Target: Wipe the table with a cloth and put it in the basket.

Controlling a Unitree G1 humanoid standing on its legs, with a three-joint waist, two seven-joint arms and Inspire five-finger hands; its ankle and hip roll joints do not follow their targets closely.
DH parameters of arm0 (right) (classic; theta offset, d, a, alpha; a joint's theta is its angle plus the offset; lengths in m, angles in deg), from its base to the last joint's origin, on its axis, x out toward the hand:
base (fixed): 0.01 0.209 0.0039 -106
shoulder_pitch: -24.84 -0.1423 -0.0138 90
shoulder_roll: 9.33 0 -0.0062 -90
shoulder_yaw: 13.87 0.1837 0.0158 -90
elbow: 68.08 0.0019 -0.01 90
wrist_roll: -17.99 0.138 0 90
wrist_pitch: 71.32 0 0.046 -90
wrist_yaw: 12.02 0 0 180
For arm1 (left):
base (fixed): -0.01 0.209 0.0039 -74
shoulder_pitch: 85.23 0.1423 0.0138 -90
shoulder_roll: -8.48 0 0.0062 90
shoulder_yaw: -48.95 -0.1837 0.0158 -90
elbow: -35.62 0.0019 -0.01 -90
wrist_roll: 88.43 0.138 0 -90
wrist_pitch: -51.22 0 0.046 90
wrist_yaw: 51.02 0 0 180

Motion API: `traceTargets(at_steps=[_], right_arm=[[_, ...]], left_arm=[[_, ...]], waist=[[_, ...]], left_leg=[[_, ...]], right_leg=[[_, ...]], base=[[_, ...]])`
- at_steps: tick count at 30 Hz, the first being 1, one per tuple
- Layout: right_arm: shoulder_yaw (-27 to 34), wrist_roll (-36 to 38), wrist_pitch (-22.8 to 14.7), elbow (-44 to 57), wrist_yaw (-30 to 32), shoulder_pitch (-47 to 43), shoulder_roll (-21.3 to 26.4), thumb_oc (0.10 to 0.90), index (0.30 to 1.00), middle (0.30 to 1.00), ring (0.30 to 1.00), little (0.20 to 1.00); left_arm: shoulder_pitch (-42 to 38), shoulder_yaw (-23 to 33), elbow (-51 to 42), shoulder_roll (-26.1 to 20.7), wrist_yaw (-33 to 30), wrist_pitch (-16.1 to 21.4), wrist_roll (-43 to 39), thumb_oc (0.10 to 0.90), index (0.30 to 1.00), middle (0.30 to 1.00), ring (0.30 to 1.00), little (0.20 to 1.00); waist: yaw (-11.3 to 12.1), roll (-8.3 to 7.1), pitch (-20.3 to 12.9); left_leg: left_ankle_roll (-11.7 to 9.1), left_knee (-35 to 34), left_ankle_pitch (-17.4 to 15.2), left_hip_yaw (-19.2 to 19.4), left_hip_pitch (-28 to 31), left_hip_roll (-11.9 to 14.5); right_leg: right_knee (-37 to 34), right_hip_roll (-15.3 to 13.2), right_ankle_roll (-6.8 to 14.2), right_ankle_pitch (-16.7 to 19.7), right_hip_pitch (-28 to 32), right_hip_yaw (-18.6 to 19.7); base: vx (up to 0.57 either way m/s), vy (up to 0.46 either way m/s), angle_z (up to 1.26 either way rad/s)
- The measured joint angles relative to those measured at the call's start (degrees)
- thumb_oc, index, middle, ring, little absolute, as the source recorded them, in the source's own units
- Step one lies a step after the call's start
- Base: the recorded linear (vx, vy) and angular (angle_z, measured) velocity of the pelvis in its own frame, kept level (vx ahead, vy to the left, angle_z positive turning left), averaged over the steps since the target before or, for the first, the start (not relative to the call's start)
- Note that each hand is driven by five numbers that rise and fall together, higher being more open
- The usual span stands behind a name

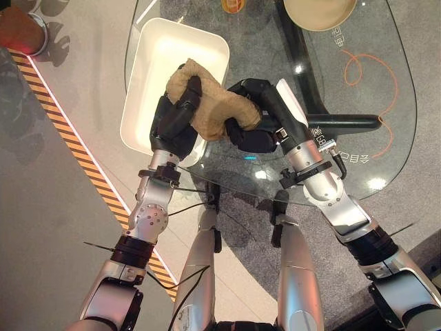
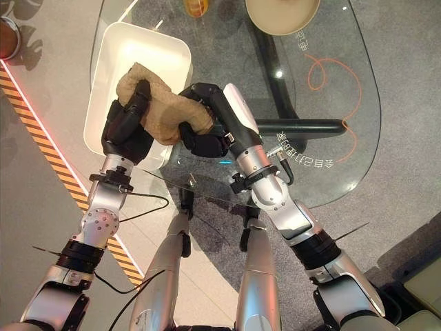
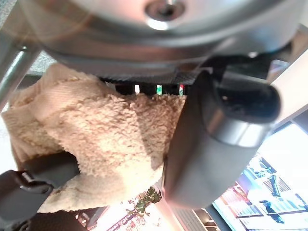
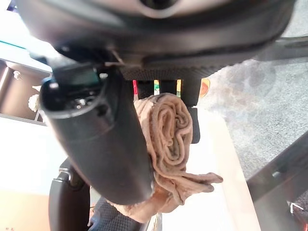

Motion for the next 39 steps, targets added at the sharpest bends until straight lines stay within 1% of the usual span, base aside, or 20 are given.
traceTargets(at_steps=[5,6,7,8,9,16,31,35,39], right_arm=[[0.1,0.0,0.0,0.0,0.0,0.0,0.0,0.100,0.300,0.300,0.300,0.200],[0.1,0.0,0.0,0.0,0.0,0.0,0.0,0.383,0.542,0.542,0.542,0.483],[0.1,0.0,0.0,0.0,0.0,0.0,0.0,0.515,0.655,0.655,0.655,0.615],[0.1,0.0,0.0,0.0,0.0,0.0,-0.1,0.709,0.822,0.822,0.822,0.809],[0.1,0.0,0.0,0.0,0.0,0.0,-0.1,0.800,0.900,0.900,0.900,0.900],[1.3,0.0,0.0,0.0,-0.1,-0.1,-1.6,0.800,0.900,0.900,0.900,0.900],[1.6,0.0,0.0,0.0,-0.2,-0.1,-1.7,0.800,0.900,0.900,0.900,0.900],[1.6,0.0,0.0,0.0,-0.2,-0.1,-1.8,0.800,0.900,0.900,0.900,0.900],[1.6,0.0,0.0,0.0,-0.2,-0.2,-1.9,0.800,0.900,0.900,0.900,0.900]], left_arm=[[0.2,0.1,0.0,1.2,-0.2,1.0,1.0,0.100,0.300,0.300,0.300,0.200],[0.2,0.1,0.0,1.3,-0.2,1.1,1.0,0.100,0.300,0.300,0.300,0.200],[0.2,0.1,0.0,1.3,-0.2,1.2,1.1,0.100,0.300,0.300,0.300,0.200],[0.2,0.1,0.0,1.3,-0.2,1.3,1.1,0.100,0.300,0.300,0.300,0.200],[0.2,0.1,0.0,1.3,-0.2,1.4,1.1,0.100,0.300,0.300,0.300,0.200],[0.7,0.6,0.0,1.5,-1.2,2.2,1.2,0.100,0.300,0.300,0.300,0.200],[1.7,0.5,0.0,2.0,-1.6,3.6,1.6,0.100,0.300,0.300,0.300,0.200],[1.7,0.5,0.0,2.2,-2.9,4.7,2.4,0.100,0.300,0.300,0.300,0.200],[1.7,0.5,0.0,2.3,-5.9,6.8,4.1,0.100,0.300,0.300,0.300,0.200]], waist=[[0.0,-0.01,0.0],[0.0,-0.02,0.0],[0.0,-0.02,0.0],[-0.1,-0.02,0.0],[0.0,-0.02,0.0],[0.0,-0.05,0.0],[0.0,-0.08,0.0],[0.0,-0.08,0.0],[0.0,-0.08,0.0]], left_leg=[[0.0,0.0,0.0,0.0,0.0,0.0],[0.0,0.0,0.0,0.0,0.0,0.0],[0.0,0.0,0.0,0.0,0.0,0.0],[0.0,0.0,0.0,0.0,0.0,0.0],[0.0,0.0,0.0,0.0,0.0,0.0],[0.0,0.0,0.0,0.0,0.0,0.0],[0.0,0.0,0.0,0.0,0.0,0.0],[0.0,0.0,0.0,0.0,0.1,0.0],[0.0,0.0,0.0,0.0,0.1,0.0]], right_leg=[[0.0,0.0,0.0,0.0,0.0,0.0],[0.0,0.0,0.0,0.0,0.0,0.0],[0.0,0.0,0.0,0.0,0.0,0.0],[0.0,0.0,0.0,0.0,0.0,0.0],[0.0,0.0,0.0,0.0,0.0,0.0],[0.0,0.0,0.0,0.0,0.0,0.0],[0.1,0.0,0.0,0.0,0.0,0.0],[0.1,0.0,0.0,0.0,0.0,0.0],[0.1,0.0,0.0,0.0,0.0,0.0]], base=[[0.00,0.000,0.00],[0.00,0.000,0.00],[0.00,0.000,0.00],[0.00,0.000,0.00],[0.00,0.000,0.00],[0.00,0.000,0.00],[0.00,0.000,0.00],[0.00,0.000,0.00],[0.00,0.000,0.00]])
